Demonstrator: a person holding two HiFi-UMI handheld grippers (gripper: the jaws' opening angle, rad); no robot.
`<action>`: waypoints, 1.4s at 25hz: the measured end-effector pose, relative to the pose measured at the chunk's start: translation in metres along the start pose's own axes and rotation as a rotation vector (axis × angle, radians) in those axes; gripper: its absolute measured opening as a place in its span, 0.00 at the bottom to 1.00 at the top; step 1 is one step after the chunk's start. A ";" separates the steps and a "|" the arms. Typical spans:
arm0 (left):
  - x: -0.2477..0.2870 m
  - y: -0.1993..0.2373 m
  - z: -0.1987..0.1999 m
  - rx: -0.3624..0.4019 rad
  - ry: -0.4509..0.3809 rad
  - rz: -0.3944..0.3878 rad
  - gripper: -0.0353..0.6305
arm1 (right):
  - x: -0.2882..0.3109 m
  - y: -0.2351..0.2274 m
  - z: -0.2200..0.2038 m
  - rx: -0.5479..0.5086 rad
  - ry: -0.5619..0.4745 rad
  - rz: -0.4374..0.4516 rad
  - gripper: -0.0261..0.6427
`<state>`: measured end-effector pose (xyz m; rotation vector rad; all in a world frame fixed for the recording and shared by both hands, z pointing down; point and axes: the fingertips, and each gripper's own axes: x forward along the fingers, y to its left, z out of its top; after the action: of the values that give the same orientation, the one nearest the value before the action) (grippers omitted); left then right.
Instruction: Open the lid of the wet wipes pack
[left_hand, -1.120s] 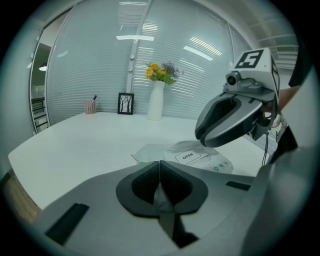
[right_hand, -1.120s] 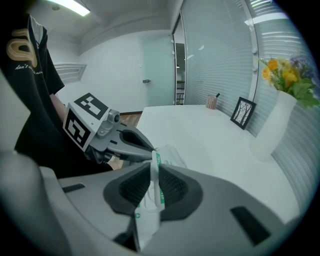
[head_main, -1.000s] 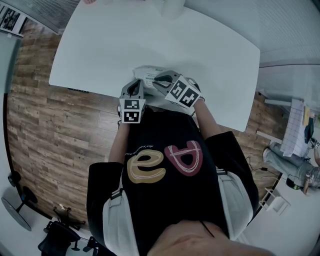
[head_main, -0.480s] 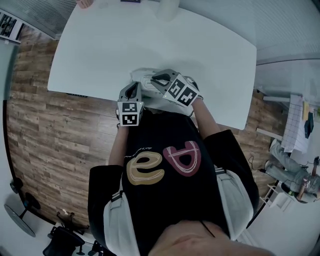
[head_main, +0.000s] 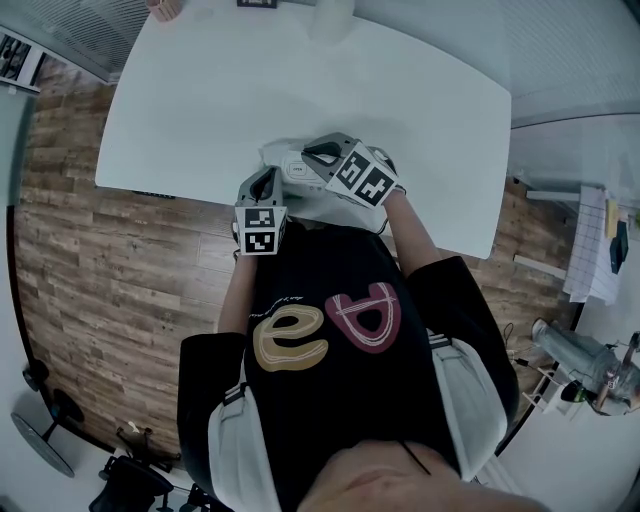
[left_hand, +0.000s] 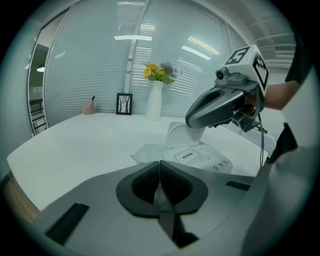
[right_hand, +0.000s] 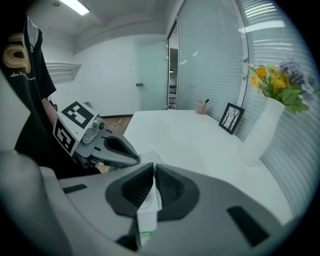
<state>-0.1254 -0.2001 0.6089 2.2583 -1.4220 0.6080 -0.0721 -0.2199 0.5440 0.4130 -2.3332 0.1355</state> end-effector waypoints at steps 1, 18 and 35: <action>0.000 -0.001 0.000 0.000 0.002 0.000 0.08 | -0.001 -0.002 0.000 0.002 -0.001 0.000 0.08; -0.002 0.000 0.008 0.024 -0.005 -0.010 0.08 | 0.005 -0.018 0.002 -0.007 0.007 -0.023 0.08; 0.000 0.000 0.006 0.009 -0.016 -0.007 0.08 | 0.011 -0.035 -0.001 0.001 0.001 -0.047 0.10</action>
<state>-0.1247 -0.2034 0.6038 2.2791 -1.4212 0.5957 -0.0674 -0.2556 0.5518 0.4683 -2.3206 0.1147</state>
